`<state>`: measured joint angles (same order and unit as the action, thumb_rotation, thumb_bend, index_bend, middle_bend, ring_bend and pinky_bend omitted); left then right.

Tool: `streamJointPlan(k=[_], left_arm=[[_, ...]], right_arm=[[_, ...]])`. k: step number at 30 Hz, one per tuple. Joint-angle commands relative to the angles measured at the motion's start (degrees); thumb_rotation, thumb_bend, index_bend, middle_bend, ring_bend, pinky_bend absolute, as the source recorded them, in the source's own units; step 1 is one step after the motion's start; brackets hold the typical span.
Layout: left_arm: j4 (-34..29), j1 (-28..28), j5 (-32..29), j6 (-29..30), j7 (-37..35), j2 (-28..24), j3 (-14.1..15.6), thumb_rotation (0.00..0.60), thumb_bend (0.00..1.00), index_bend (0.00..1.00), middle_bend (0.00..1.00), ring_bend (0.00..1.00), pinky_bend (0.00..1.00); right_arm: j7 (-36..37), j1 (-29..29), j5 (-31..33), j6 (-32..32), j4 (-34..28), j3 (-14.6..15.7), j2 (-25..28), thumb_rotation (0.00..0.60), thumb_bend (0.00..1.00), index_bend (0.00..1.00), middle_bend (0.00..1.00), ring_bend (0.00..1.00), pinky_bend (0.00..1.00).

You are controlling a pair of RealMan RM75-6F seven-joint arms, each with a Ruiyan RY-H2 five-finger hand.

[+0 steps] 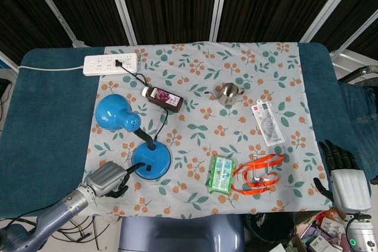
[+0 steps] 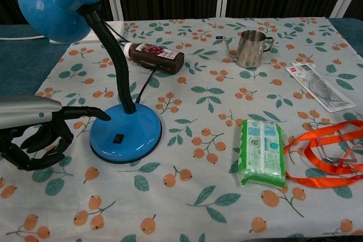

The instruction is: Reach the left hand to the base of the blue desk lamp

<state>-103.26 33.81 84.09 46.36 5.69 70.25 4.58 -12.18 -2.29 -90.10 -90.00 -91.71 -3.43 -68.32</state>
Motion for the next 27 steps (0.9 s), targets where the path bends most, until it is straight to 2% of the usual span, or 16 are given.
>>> streamJointPlan(k=[1,11,27], left_arm=[[-0.65,-0.01,-2.01,-0.16,1.84,0.38,-0.31,0.600,0.50,0.06,0.68,0.70,0.70],[-0.76,0.65,-6.73,-1.45,4.56,2.38,-0.84,0.600,0.50,0.09,0.68,0.70,0.70],[0.84,1.57,-8.85,-2.25,6.05,4.43,-0.80,0.600,0.50,0.12,0.68,0.70,0.70]], right_arm=[[-0.02,0.00,-0.02,0.00,-0.01,0.01,-0.01,0.600,0.16,0.00,0.06,0.12,0.16],[0.02,-0.01,0.11,0.03,-0.01,-0.05,-0.06,0.600,0.16,0.00,0.06,0.12,0.16],[0.24,-0.02,0.22,0.09,-0.01,-0.09,0.08,0.600,0.16,0.00,0.06,0.12,0.16]])
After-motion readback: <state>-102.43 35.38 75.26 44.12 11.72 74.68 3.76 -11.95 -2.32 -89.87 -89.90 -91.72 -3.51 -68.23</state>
